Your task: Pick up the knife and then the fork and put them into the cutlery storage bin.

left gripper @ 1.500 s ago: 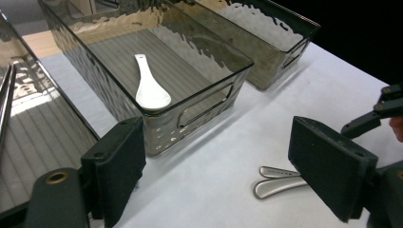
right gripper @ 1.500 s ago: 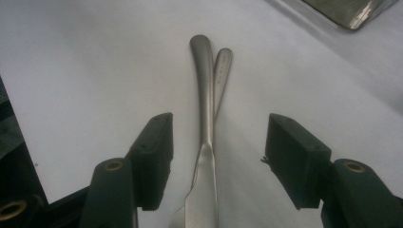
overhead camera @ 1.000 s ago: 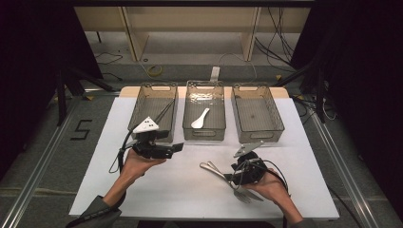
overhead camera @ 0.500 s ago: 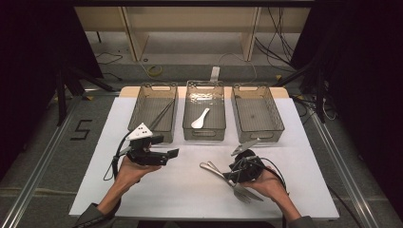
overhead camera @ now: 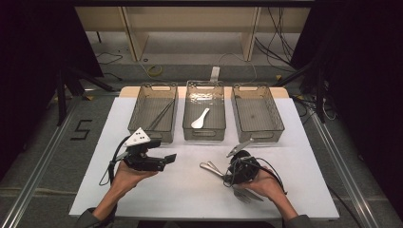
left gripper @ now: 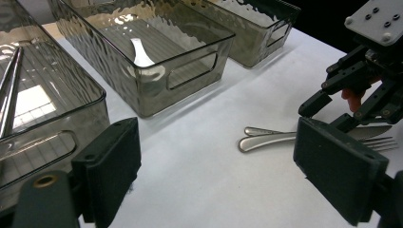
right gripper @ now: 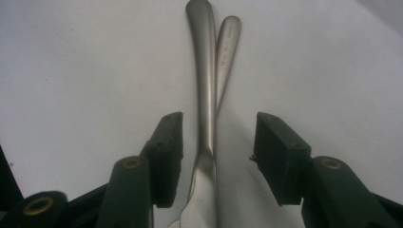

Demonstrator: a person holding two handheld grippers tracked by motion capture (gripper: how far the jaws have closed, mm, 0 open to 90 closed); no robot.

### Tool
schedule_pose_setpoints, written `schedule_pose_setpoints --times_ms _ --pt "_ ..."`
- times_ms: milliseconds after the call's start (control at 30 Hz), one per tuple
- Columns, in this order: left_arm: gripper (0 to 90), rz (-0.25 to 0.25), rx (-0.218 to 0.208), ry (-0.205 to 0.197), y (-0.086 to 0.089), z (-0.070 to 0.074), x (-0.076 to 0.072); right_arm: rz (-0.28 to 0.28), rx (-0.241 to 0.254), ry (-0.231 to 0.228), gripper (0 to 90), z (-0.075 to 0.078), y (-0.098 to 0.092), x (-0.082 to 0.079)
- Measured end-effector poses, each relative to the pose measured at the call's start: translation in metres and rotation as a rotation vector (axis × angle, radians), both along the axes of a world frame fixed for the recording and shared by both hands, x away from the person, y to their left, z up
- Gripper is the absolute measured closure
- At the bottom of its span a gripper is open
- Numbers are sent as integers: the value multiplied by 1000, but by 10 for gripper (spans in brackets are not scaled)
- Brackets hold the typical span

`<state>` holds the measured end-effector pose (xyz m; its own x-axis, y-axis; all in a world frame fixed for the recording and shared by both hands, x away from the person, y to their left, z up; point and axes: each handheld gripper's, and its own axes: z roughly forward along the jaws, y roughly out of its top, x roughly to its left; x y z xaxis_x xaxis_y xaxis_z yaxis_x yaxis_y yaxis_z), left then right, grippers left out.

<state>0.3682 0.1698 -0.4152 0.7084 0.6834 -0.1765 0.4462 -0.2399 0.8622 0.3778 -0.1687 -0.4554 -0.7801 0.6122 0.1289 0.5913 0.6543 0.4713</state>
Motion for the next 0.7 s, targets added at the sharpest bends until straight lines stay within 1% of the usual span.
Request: schedule_pose_setpoints --times_ms 167,300,467,700 --pt "154 0 3 1 1 0 -3 14 -23 15 575 -4 3 0" --pt "154 0 16 3 1 -1 -4 21 -41 27 613 -5 5 1" --pt "154 0 17 -2 1 -1 -7 24 -48 41 654 -6 5 2" --pt "154 -1 32 -7 1 -1 -8 38 -69 47 698 -8 8 2"
